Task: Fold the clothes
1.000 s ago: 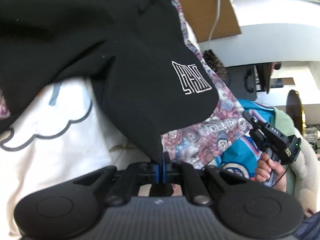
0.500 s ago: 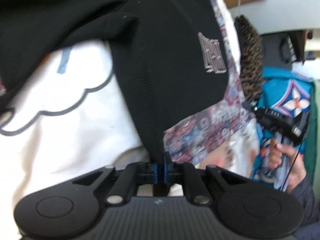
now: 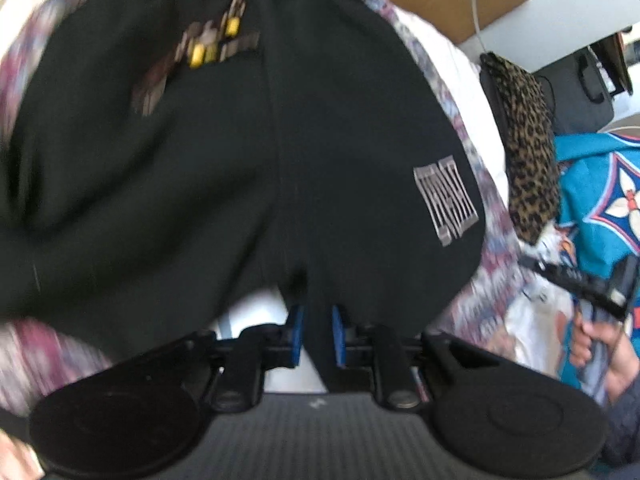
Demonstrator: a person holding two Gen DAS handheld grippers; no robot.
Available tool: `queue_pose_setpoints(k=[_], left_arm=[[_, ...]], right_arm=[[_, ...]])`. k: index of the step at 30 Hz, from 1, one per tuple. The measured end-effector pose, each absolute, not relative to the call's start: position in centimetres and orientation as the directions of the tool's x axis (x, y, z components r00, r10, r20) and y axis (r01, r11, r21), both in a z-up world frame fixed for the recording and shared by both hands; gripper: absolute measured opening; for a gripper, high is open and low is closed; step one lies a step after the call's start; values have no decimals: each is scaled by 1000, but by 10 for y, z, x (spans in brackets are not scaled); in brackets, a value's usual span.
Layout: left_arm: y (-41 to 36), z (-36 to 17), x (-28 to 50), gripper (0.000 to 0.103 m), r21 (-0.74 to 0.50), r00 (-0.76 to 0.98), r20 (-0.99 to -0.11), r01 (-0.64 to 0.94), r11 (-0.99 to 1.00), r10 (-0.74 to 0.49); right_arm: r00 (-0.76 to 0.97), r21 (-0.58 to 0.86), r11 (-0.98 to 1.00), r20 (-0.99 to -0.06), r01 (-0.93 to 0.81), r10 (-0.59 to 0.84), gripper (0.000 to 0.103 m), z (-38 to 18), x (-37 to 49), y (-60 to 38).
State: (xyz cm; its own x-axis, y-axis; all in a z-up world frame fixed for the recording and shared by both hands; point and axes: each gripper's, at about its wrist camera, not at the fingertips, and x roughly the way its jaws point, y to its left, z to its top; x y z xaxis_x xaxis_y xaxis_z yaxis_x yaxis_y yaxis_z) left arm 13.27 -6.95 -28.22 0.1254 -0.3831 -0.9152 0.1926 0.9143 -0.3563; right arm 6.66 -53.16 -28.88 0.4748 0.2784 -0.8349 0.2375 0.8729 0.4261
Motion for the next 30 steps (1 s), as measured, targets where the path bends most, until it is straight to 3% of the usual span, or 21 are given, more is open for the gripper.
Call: queue_pose_setpoints(k=[2,4,8,18,25,28,30], left_arm=[[-81,-275,157,18,-313,158,-922,231,921,-353],[-96,-267,183,29,-285,199,-920,256,924,-339],[-136,-262,229,39,-255,265,-902,309,916,-340],[-228,-284,310,39,-136,382,-877,385,913,-292],[-268,-294,332,37,-122,516,-791,393,911,-328],[-279,-314,334,29,-95,478,-822,420,903,-309],[-280,-327,332,29,-88,454,-838,436,896,-303]], right_arm=[[480,433,868,-832,244,280,7,-290,66,-533],[484,439,863,-828,250,282,8,-291,65,-533],[494,453,853,-822,261,285,10,-293,63,-535],[502,466,843,-815,269,290,10,-296,61,-536],[502,467,843,-814,267,292,12,-298,60,-536],[504,472,837,-813,275,293,13,-299,59,-537],[503,473,837,-813,275,294,13,-300,58,-537]])
